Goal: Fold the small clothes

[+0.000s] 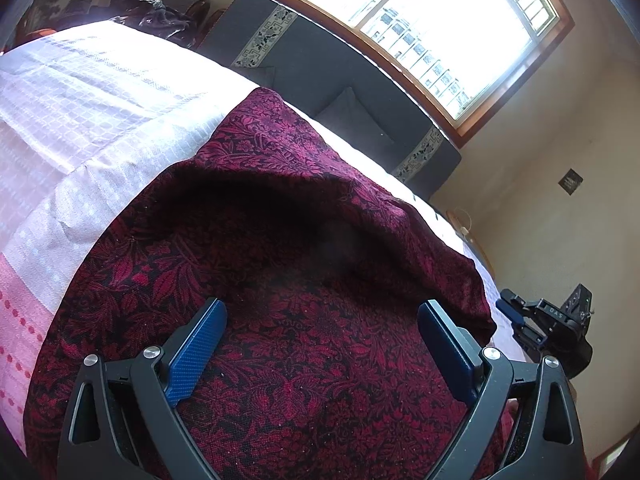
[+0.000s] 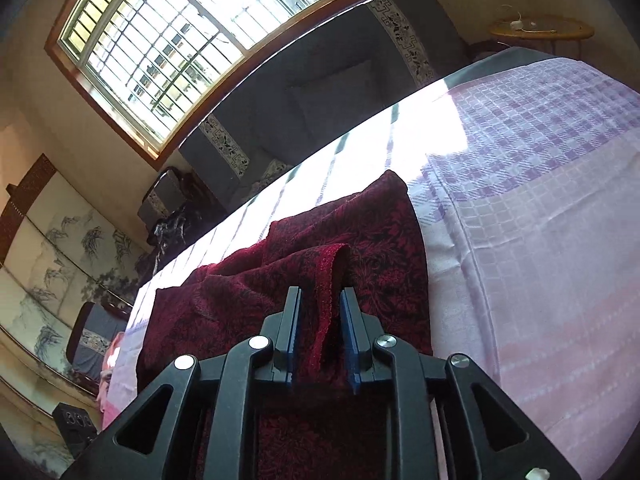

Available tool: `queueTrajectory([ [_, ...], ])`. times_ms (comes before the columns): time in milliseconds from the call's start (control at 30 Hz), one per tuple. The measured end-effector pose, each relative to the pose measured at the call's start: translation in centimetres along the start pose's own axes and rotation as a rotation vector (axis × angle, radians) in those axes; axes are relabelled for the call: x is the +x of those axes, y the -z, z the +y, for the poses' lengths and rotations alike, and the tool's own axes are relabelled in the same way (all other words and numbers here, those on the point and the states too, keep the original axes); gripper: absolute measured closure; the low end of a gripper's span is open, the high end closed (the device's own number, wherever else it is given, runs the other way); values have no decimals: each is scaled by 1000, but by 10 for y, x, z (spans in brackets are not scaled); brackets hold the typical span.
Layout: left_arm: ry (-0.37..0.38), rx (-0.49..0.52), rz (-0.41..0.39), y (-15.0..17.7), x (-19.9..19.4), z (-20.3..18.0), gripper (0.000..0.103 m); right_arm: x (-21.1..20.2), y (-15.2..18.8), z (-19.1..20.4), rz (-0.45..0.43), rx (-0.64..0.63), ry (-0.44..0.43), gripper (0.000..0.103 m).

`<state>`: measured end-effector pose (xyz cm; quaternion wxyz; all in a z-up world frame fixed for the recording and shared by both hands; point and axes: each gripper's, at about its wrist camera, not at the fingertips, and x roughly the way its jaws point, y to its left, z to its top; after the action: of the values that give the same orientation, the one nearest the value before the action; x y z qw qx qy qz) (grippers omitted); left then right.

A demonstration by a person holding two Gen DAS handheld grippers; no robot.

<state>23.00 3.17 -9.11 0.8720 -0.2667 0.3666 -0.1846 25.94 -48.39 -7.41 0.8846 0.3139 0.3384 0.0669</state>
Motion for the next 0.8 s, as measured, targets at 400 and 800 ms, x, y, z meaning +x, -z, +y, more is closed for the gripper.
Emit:
queueTrajectory([
  [400,-3,76,73,8,-7,-6,7,-110,147,6,280,-165,-21,70],
  [800,-7,129,151,63,-96,9,7,-168,225,-18,344,-37,-68,92],
])
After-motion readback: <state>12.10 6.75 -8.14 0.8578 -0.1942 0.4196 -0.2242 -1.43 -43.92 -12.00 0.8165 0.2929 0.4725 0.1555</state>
